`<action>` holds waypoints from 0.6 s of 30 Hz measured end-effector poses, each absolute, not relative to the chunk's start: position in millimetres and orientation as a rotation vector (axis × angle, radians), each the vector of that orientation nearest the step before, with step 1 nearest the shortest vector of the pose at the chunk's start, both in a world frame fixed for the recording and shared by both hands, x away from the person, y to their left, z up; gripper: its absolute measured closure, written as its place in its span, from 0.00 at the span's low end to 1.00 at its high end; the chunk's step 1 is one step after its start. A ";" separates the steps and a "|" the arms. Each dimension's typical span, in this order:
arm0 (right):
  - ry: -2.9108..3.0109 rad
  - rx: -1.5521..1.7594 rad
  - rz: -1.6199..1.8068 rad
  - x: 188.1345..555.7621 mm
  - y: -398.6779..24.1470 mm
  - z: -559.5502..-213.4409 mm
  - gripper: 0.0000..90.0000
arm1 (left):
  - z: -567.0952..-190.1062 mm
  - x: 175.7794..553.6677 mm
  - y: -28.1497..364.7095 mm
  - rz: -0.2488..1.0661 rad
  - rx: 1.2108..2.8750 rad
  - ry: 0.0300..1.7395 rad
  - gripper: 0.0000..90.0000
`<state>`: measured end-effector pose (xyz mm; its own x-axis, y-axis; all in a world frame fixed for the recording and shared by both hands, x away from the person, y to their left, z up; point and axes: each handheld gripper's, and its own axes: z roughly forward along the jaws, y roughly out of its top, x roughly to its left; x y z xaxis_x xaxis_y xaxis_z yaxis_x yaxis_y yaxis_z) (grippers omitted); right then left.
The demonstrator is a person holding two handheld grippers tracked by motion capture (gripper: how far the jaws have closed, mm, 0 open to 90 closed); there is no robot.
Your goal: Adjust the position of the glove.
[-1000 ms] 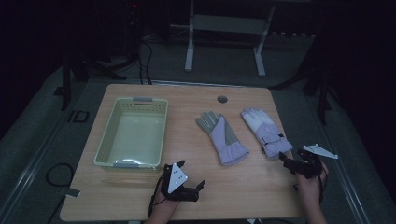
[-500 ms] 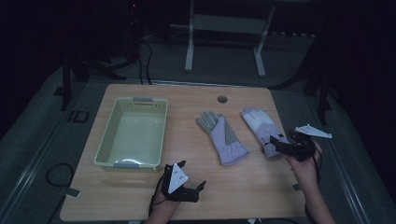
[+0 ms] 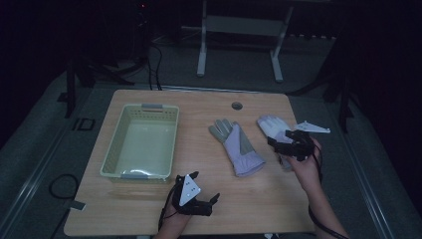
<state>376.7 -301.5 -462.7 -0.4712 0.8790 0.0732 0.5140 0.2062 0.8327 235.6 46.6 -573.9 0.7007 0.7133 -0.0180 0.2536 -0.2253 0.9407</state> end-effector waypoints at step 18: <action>2.232 1.276 1.120 410.5 -247.8 -484.9 0.22 | -573.8 235.3 45.6 0.514 1.804 0.758 0.02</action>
